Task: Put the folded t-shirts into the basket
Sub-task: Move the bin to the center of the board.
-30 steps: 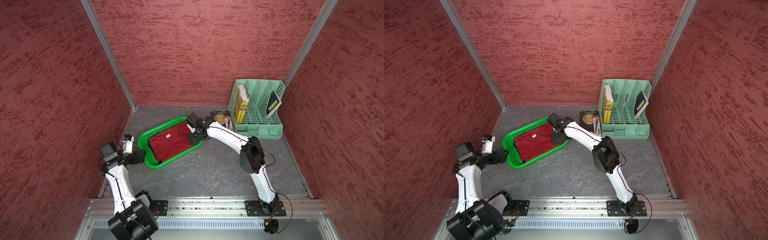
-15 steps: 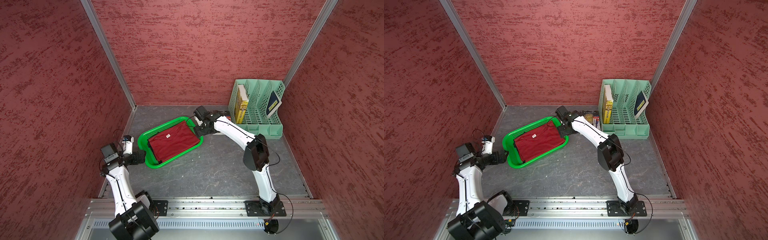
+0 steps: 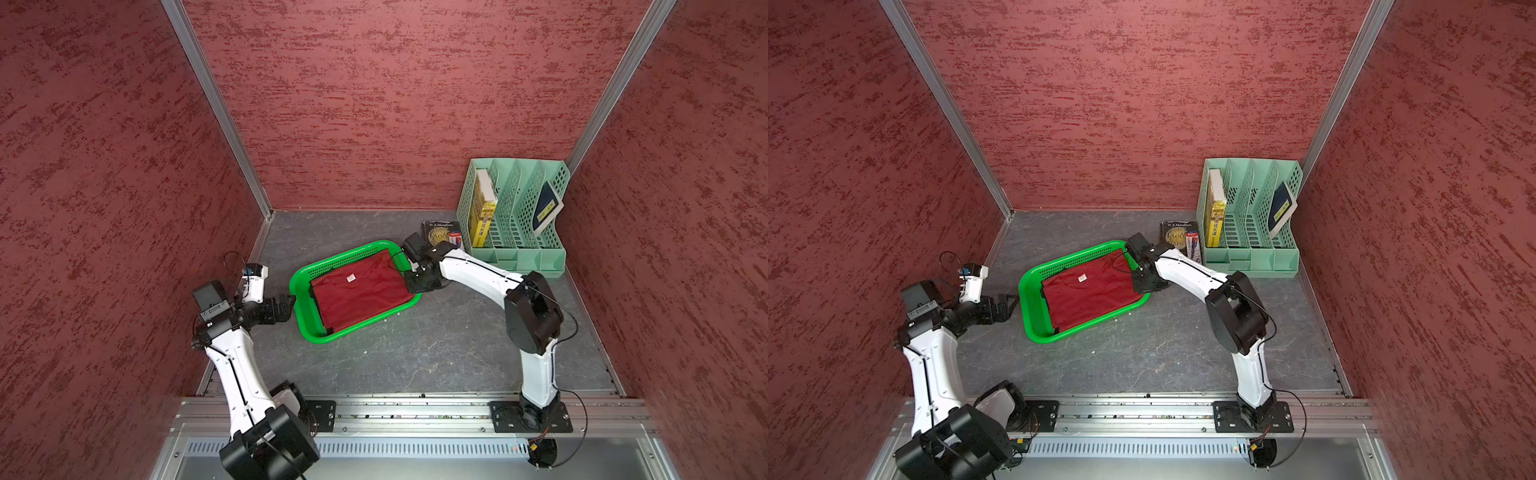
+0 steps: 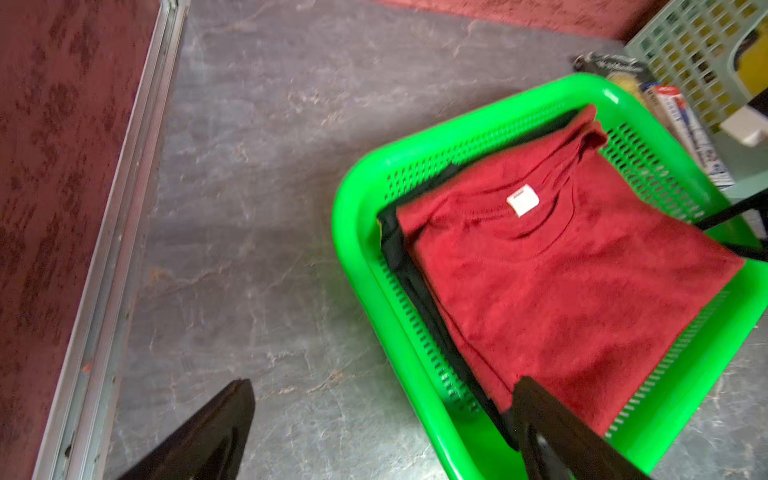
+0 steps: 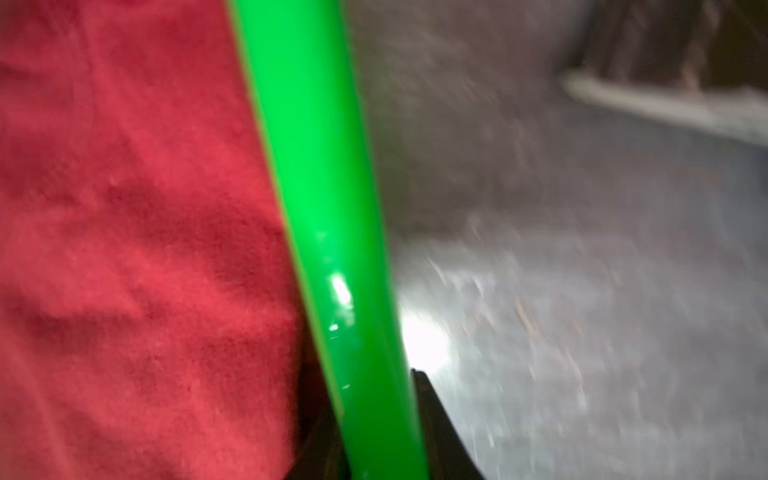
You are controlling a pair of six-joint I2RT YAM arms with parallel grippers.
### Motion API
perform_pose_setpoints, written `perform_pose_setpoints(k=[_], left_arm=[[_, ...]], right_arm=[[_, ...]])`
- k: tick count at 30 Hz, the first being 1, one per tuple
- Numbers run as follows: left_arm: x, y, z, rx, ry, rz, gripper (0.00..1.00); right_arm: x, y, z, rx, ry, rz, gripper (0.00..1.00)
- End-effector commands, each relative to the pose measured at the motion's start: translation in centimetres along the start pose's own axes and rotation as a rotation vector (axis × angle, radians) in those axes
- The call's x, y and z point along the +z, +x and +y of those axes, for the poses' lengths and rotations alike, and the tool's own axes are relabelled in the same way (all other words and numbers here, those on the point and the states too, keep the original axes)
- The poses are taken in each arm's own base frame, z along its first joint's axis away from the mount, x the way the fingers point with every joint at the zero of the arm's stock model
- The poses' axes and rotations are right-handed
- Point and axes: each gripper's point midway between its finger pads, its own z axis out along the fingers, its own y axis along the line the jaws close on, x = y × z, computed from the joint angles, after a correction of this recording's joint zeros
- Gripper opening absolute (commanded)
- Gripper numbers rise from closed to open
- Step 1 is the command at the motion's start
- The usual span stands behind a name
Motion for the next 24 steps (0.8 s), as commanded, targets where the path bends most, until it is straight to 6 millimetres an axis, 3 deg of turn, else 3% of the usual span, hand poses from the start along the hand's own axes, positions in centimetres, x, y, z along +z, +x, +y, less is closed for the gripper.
perform_pose_setpoints(k=[1, 4, 8, 11, 14, 17, 20, 24], left_arm=[[0.1, -1.8, -1.2, 0.010, 0.089, -0.035, 1.00], [1.3, -1.5, -1.1, 0.025, 0.091, -0.019, 1.00], [4.4, 0.4, -1.8, 0.113, 0.055, 0.060, 1.00], [6.7, 2.0, -3.0, 0.210, 0.036, 0.125, 1.00], [8.1, 2.6, -4.1, 0.228, 0.074, 0.134, 1.00], [9.0, 2.8, -4.2, 0.206, 0.086, 0.118, 1.00], [10.2, 2.6, -3.9, 0.174, 0.053, 0.104, 1.00], [10.8, 2.1, -4.2, 0.172, 0.016, 0.086, 1.00]], right_arm=[[-2.4, 2.1, -2.6, 0.151, 0.040, -0.057, 0.18], [-3.3, 5.6, -5.1, 0.281, 0.065, -0.068, 0.17], [-5.2, 9.2, -8.2, 0.453, 0.085, -0.129, 0.15], [-6.5, 11.1, -10.9, 0.563, 0.144, -0.189, 0.15], [-6.8, 12.2, -12.3, 0.635, 0.168, -0.209, 0.16], [-5.6, 12.4, -11.7, 0.645, 0.138, -0.187, 0.19], [-4.3, 11.9, -9.8, 0.602, 0.039, -0.159, 0.33], [-5.6, 11.4, -9.4, 0.566, -0.005, -0.201, 0.46]])
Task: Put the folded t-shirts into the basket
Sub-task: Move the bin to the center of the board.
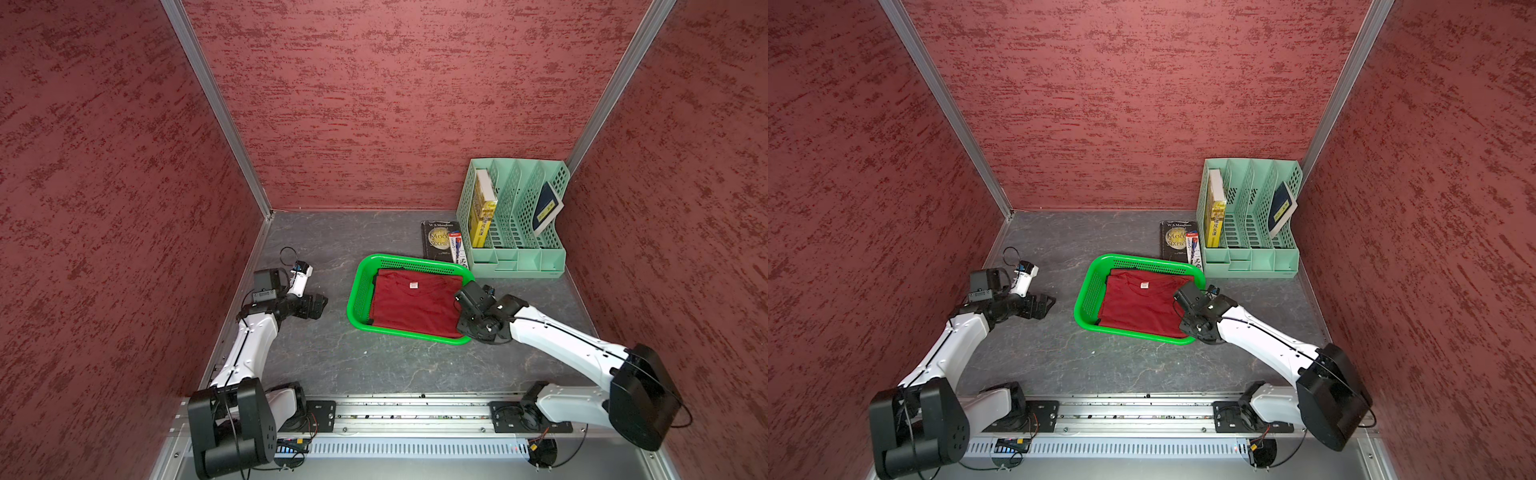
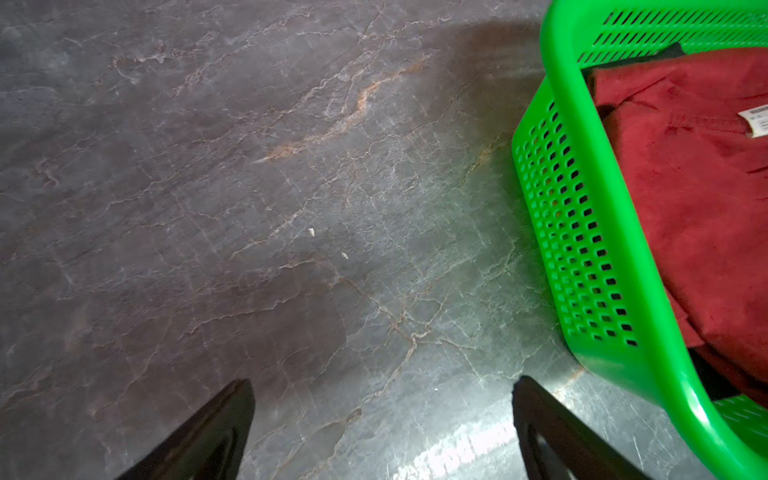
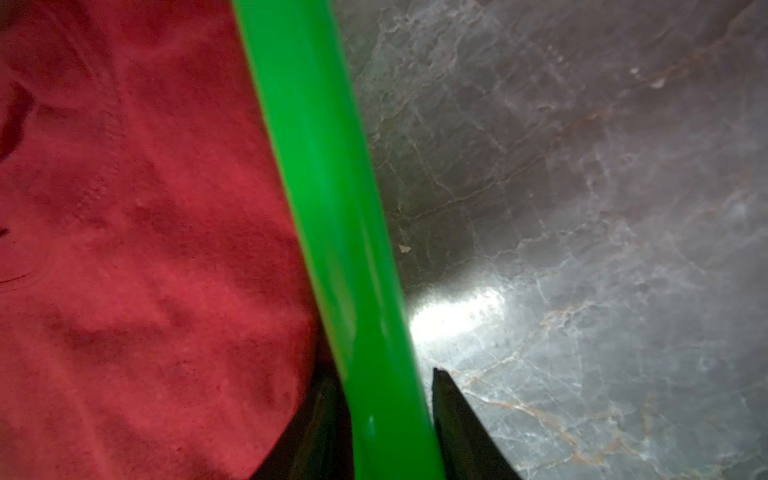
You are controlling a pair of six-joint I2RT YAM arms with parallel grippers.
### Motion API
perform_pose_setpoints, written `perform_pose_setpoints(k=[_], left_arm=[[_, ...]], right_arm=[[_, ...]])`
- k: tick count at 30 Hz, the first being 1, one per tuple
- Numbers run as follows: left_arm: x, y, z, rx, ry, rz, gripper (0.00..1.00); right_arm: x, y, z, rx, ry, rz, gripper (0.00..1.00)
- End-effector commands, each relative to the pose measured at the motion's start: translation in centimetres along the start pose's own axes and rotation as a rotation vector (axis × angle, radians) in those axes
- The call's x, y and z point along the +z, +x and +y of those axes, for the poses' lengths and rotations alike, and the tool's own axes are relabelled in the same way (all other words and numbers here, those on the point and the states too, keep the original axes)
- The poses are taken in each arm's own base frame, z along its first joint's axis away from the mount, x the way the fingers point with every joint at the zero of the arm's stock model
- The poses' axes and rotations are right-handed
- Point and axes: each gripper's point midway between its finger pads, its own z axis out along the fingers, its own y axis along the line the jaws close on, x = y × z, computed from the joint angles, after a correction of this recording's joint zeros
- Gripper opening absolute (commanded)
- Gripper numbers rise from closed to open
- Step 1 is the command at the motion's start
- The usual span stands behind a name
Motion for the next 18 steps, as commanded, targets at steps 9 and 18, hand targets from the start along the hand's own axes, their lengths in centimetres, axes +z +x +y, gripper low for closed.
perform_pose_setpoints(k=[9, 18], left_arm=[[0.8, -4.4, -4.1, 0.082, -0.009, -0.241, 1.00], [1.3, -6.5, -4.3, 0.081, -0.052, -0.500, 1.00]], right_arm=[[-10.3, -5.5, -0.2, -0.178, -0.150, -0.361, 0.98], [-11.3, -10.1, -1.9, -0.445, -0.039, -0.821, 0.98]])
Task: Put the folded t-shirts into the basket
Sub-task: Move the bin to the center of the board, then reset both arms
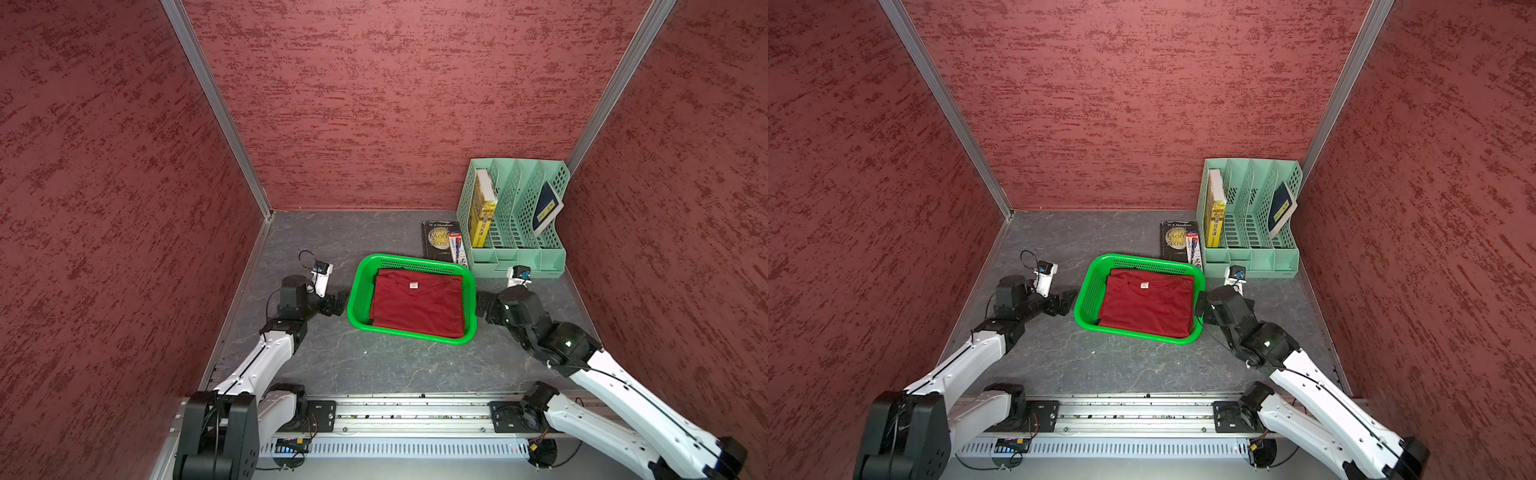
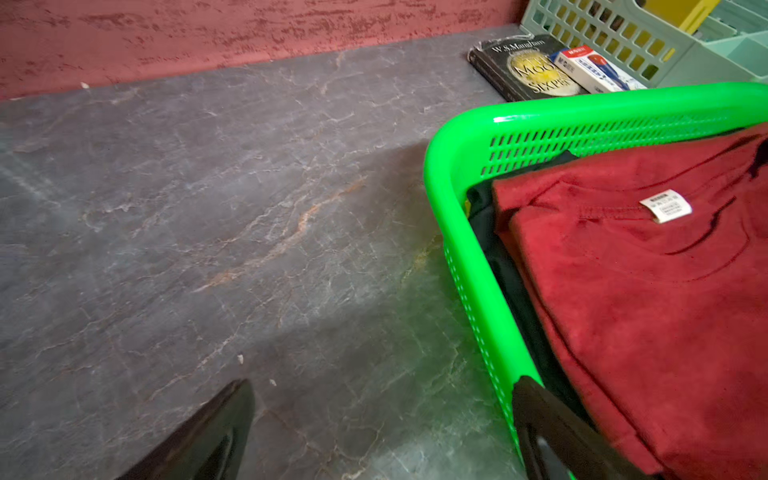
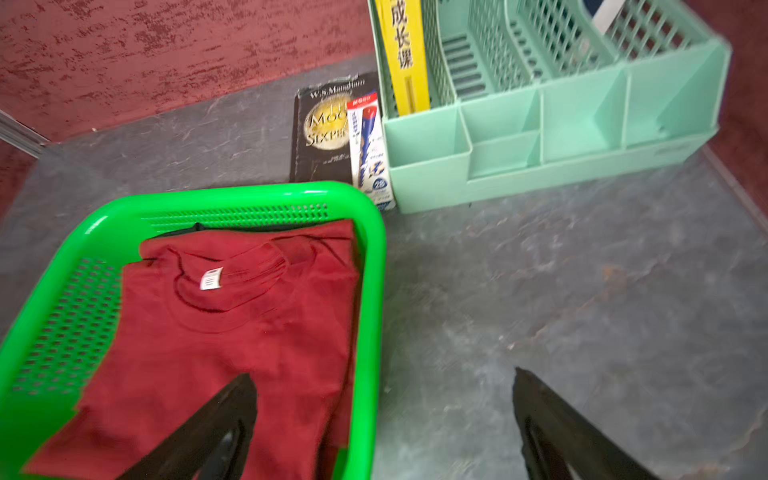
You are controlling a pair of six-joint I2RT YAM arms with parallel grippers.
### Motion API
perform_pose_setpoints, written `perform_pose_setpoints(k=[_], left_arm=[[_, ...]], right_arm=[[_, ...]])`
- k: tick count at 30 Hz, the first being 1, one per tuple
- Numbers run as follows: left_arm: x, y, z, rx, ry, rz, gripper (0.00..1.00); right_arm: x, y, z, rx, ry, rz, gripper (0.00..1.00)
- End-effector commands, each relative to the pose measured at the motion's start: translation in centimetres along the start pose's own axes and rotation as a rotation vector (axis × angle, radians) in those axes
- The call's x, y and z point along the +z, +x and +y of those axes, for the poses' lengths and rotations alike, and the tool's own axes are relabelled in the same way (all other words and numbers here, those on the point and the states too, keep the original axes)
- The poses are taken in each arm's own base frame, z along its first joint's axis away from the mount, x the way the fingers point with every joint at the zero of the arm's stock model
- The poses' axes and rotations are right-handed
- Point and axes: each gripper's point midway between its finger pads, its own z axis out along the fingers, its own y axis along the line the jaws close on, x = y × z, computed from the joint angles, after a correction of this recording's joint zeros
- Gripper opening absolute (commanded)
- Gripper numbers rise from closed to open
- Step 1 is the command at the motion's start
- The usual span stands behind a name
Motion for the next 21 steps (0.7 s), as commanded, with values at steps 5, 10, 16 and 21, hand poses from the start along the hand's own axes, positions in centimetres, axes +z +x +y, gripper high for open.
perform_pose_setpoints(k=[5, 10, 16, 21], left_arm=[[0.9, -3.7, 2.5, -0.017, -0.135, -0.267, 1.00], [2.4, -4.3, 5.6, -0.036, -0.257, -0.285, 1.00], [3.9, -2.8, 7.8, -0.107, -0.235, -0.285, 1.00], [3.8, -2.6, 8.7, -0.165, -0.207, -0.280, 1.00]], right_arm=[[2.6, -3.8, -2.2, -0.174, 0.126, -0.534, 0.98], [5.1, -5.0, -3.1, -0.260, 0.148, -0.631, 0.98], [11.4, -3.7, -5.0, -0.305, 0.100, -0.598, 0.98], [14.5, -2.4, -7.2, -0.195, -0.007, -0.490, 0.98]])
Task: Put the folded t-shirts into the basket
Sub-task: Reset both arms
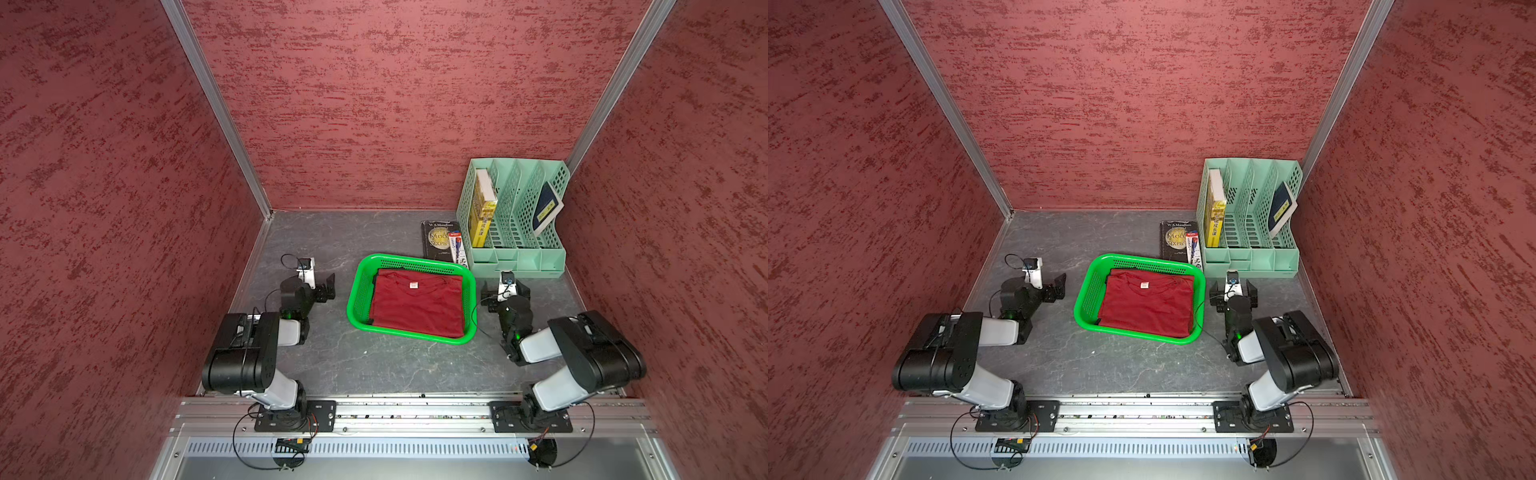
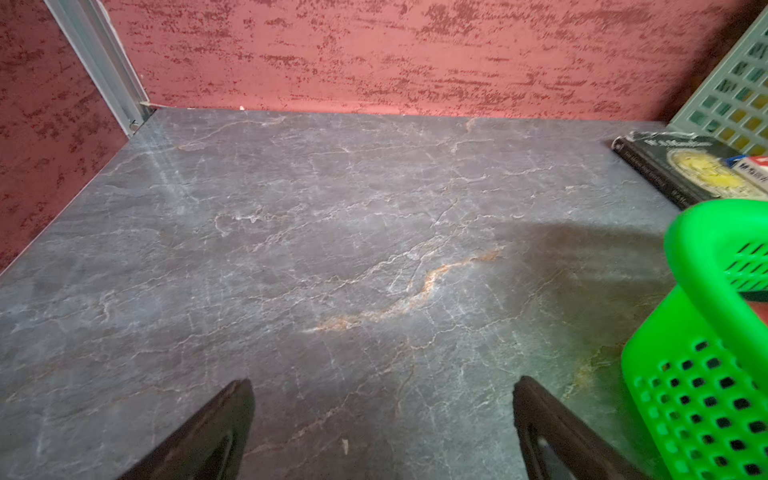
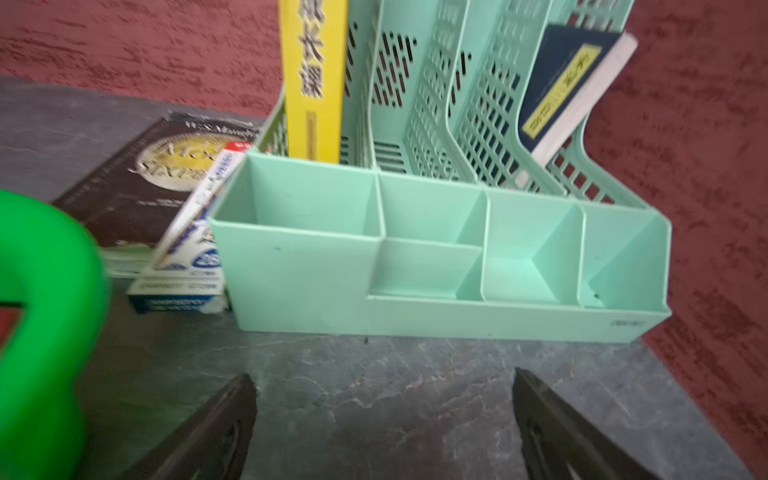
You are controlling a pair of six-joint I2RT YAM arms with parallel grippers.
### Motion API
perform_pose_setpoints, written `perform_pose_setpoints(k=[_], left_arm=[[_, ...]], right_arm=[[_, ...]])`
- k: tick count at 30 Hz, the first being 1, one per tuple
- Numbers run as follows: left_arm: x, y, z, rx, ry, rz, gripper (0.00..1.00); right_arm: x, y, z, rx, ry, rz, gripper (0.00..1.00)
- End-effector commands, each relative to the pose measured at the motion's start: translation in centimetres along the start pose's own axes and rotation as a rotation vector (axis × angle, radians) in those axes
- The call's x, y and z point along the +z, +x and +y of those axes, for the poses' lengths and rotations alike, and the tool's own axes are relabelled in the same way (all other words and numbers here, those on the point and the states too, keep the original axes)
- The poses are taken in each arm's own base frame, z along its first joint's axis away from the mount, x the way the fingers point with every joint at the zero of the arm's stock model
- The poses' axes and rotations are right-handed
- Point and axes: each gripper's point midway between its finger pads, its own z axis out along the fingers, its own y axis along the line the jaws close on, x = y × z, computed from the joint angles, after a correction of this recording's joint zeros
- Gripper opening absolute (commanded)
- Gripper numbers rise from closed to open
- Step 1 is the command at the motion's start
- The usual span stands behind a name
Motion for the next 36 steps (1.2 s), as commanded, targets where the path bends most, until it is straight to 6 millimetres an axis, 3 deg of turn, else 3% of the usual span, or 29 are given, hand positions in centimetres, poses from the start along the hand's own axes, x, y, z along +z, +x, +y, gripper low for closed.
perform_pose_setpoints(k=[1, 4, 6, 11, 36], left_arm=[[0.2, -2.5, 0.0, -0.029, 0.034, -0.080, 1.00], [0.2, -2.7, 0.0, -0.027, 0.032, -0.084, 1.00], [0.2, -2.6, 0.0, -0.027, 0.027, -0.078, 1.00], [0.1, -2.7, 0.8, -0.043, -0.016, -0.087, 1.00], [0.4, -2.7, 0.6, -0.023, -0.047, -0.076, 1.00]], right_arm=[[1.0, -4.9, 1.0, 0.090, -0.143, -0.138, 0.98], [3.5, -4.5, 0.2, 0.129, -0.099, -0.019, 0.99], [3.5, -4.4, -0.8, 0.153, -0.065, -0.020, 0.99], [3.4, -4.4, -0.9, 0.154, -0.062, -0.019, 0.98], [3.5, -4.4, -0.7, 0.143, -0.060, -0.019, 0.99]])
